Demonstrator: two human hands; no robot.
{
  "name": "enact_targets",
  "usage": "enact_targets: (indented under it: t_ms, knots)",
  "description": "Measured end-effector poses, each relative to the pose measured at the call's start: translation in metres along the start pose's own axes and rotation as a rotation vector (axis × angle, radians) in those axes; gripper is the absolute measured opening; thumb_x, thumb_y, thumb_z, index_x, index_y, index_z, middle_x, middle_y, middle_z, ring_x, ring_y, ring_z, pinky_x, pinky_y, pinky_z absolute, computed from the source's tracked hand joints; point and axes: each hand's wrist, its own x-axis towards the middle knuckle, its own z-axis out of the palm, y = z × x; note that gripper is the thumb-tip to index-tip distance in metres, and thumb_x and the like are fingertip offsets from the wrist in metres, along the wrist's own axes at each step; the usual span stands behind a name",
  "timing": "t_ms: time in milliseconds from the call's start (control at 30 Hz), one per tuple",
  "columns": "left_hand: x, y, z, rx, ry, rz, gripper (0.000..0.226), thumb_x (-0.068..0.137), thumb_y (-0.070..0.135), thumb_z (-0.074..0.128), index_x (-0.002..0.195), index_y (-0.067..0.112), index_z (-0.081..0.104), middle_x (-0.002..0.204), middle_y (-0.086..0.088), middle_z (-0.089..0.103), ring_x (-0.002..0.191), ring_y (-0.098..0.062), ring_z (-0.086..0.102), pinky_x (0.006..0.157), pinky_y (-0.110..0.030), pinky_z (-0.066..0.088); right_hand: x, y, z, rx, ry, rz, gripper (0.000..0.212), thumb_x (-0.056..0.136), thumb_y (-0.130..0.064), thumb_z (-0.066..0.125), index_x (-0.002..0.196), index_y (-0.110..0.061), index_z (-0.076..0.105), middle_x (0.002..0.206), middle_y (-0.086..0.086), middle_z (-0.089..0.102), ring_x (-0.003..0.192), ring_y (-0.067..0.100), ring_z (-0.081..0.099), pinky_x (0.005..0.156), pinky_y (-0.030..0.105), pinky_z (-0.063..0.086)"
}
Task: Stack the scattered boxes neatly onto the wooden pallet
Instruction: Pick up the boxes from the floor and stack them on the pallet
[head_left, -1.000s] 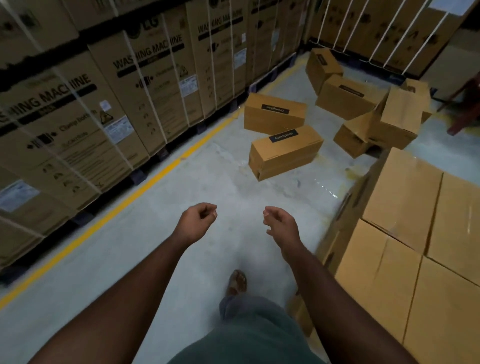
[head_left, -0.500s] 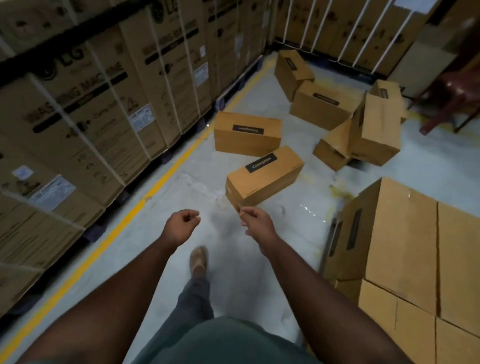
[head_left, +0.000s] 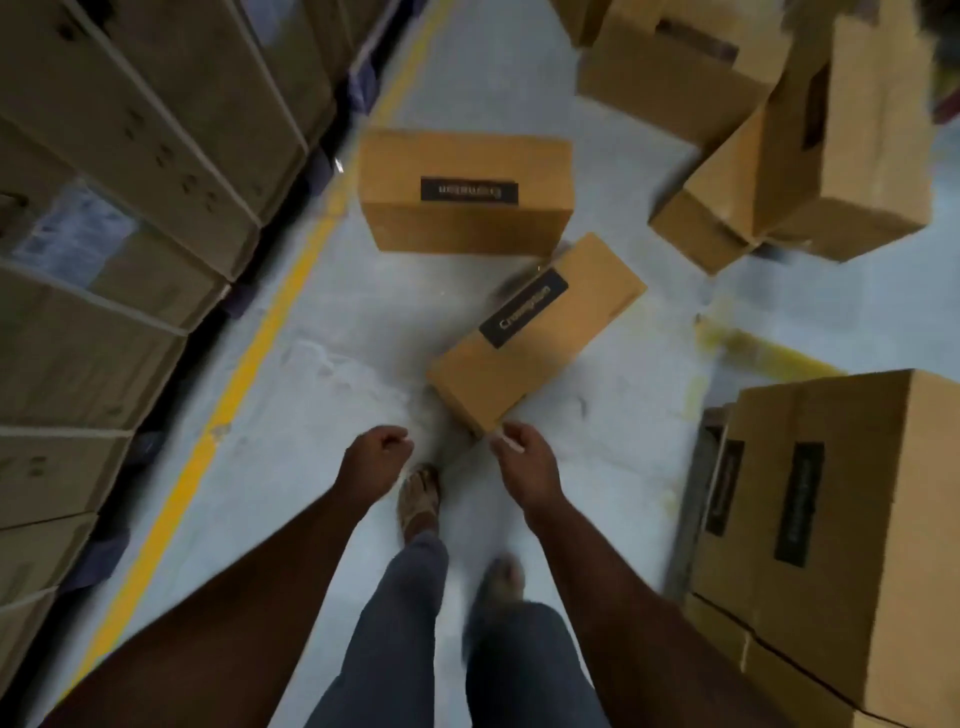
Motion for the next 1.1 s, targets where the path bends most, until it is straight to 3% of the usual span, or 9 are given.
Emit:
enact_targets:
  t_ms: [167, 267, 367, 500, 633, 800, 933, 1033, 1100]
  knots:
    - [0.122, 0.004, 0.031, 0.047, -0.039, -0.029, 0.035, 0.098, 0.021, 0.070, 0.131, 0.009, 0.067, 0.131, -0.011, 0.068, 0.123, -0.027, 0.063, 0.106, -0.036, 0.047, 0.131, -0.002, 0.051, -0.116, -0.094, -0.054, 0.058, 0.104, -0.030, 0.060, 0.157, -0.015, 0.043, 0.164, 0.005, 0.041, 0.148, 0.026, 0.043, 0.122, 0.041, 0.035]
    - [0.177, -0.006, 0.054, 0.044, 0.004, -0.051, 0.039, 0.099, 0.025, 0.069, 0.135, 0.011, 0.063, 0.134, -0.008, 0.067, 0.123, -0.024, 0.062, 0.102, -0.030, 0.044, 0.215, 0.011, 0.085, -0.298, -0.213, -0.117, 0.076, 0.104, -0.025, 0.061, 0.165, -0.007, 0.018, 0.174, 0.012, 0.014, 0.160, 0.029, 0.015, 0.128, 0.037, 0.016]
    - [0.215, -0.019, 0.075, -0.020, 0.075, -0.140, 0.048, 0.099, 0.042, 0.065, 0.140, 0.016, 0.059, 0.139, -0.004, 0.062, 0.126, -0.021, 0.058, 0.107, -0.031, 0.044, 0.278, 0.040, 0.096, -0.513, -0.268, -0.056, 0.092, 0.103, -0.038, 0.058, 0.166, -0.007, -0.001, 0.174, 0.016, -0.005, 0.161, 0.037, -0.004, 0.130, 0.048, 0.004]
    - [0.246, -0.031, 0.095, -0.030, 0.117, -0.200, 0.056, 0.097, 0.057, 0.061, 0.141, 0.023, 0.057, 0.142, 0.000, 0.060, 0.126, -0.019, 0.057, 0.105, -0.031, 0.042, 0.283, 0.110, 0.077, -0.627, -0.313, -0.020, 0.081, 0.107, -0.058, 0.031, 0.166, -0.022, -0.009, 0.174, -0.001, -0.020, 0.160, 0.028, -0.016, 0.124, 0.063, 0.004]
    - [0.262, -0.028, 0.116, 0.100, 0.096, -0.163, 0.059, 0.100, 0.058, 0.055, 0.144, 0.018, 0.055, 0.146, -0.003, 0.058, 0.133, -0.021, 0.054, 0.100, -0.029, 0.038, 0.256, 0.155, 0.056, -0.706, -0.154, -0.076, 0.070, 0.107, -0.060, 0.021, 0.167, -0.030, 0.000, 0.175, -0.003, -0.011, 0.162, 0.028, -0.003, 0.126, 0.059, 0.010]
    - [0.287, -0.017, 0.157, 0.259, -0.004, -0.076, 0.062, 0.102, 0.052, 0.056, 0.150, 0.013, 0.048, 0.156, -0.009, 0.048, 0.143, -0.027, 0.045, 0.117, -0.040, 0.036, 0.234, 0.155, 0.041, -0.045, 0.075, 0.387, 0.080, 0.095, -0.072, 0.022, 0.152, -0.018, 0.043, 0.157, 0.013, 0.044, 0.142, 0.033, 0.042, 0.119, 0.047, 0.033]
    - [0.312, -0.017, 0.196, 0.276, -0.182, -0.090, 0.068, 0.100, 0.045, 0.062, 0.155, 0.011, 0.039, 0.157, -0.009, 0.046, 0.142, -0.030, 0.046, 0.109, -0.033, 0.041, 0.242, 0.156, 0.039, 0.315, 0.189, 0.551, 0.142, 0.054, -0.107, 0.043, 0.164, -0.032, -0.004, 0.172, 0.002, 0.016, 0.153, 0.038, 0.030, 0.123, 0.060, 0.029]
    - [0.325, -0.023, 0.217, 0.262, -0.336, -0.100, 0.079, 0.089, 0.048, 0.077, 0.151, 0.014, 0.041, 0.142, -0.001, 0.055, 0.128, -0.029, 0.058, 0.099, -0.035, 0.054, 0.243, 0.185, 0.037, 0.369, 0.248, 0.556, 0.124, 0.080, -0.070, 0.074, 0.165, -0.034, -0.009, 0.172, 0.000, 0.019, 0.151, 0.038, 0.033, 0.123, 0.057, 0.031]
    - [0.327, -0.025, 0.224, 0.227, -0.394, -0.183, 0.103, 0.076, 0.046, 0.089, 0.157, 0.018, 0.031, 0.139, 0.005, 0.049, 0.121, -0.024, 0.056, 0.094, -0.037, 0.054, 0.240, 0.206, 0.024, 0.524, 0.273, 0.576, 0.108, 0.092, -0.044, 0.076, 0.167, -0.033, -0.001, 0.168, 0.002, 0.030, 0.148, 0.034, 0.040, 0.122, 0.048, 0.034]
